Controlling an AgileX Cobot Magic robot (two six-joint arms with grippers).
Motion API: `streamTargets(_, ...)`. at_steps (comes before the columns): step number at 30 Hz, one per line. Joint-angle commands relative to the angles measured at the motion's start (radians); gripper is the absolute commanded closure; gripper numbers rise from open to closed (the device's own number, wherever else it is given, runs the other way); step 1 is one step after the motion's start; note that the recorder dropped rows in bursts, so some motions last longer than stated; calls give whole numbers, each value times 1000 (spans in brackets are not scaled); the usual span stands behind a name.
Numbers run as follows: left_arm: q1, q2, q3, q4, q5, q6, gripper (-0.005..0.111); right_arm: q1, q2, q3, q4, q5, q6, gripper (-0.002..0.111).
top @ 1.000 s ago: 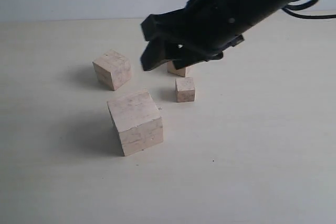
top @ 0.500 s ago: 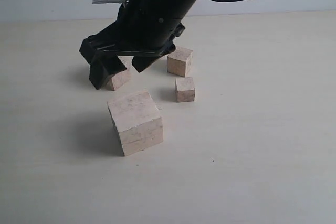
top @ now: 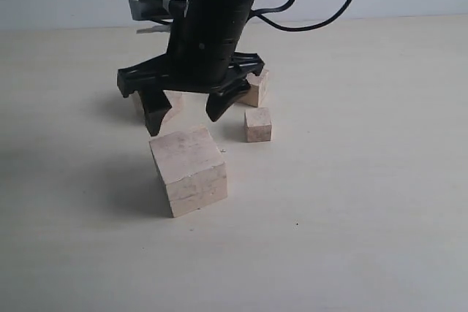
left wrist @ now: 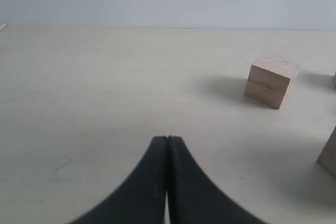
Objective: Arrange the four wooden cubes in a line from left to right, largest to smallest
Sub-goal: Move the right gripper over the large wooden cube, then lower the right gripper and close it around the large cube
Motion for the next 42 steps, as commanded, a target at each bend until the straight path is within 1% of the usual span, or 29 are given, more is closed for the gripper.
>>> streamTargets(1,-4,-6,3,1,-11,-1,107,2,28,-13,-14,5,5,31)
streamTargets(6,-4,-6,3,1,-11,-1,107,13,60,-13,-10,4,-2,31)
streamTargets(10,-4,-6,3,1,-11,-1,107,24,61,-13,-21,-34,-45,31)
streamTargets(16,-4,-6,3,1,-11,-1,107,24,59,-45,-19,-11,-40,31)
streamTargets(23,-4,-6,3,1,-11,-1,107,24,61,-51,-141,5,-1,31)
streamTargets(26,-4,-6,3,1,-11,-1,107,24,61,-51,-131,-3,11,30)
streamTargets(29,-4,-6,3,1,-11,-1,107,24,61,-51,-92,-21,11,24)
streamTargets(31,-4,-6,3,1,-11,-1,107,24,61,-51,-79,-36,13,16)
streamTargets(34,-4,-6,3,1,-11,-1,107,24,61,-51,-79,-50,23,9)
streamTargets(37,-4,-6,3,1,-11,-1,107,24,65,-51,-81,-50,23,7)
streamTargets(42,-4,-6,3,1,-11,-1,107,24,105,-51,-58,-48,21,7)
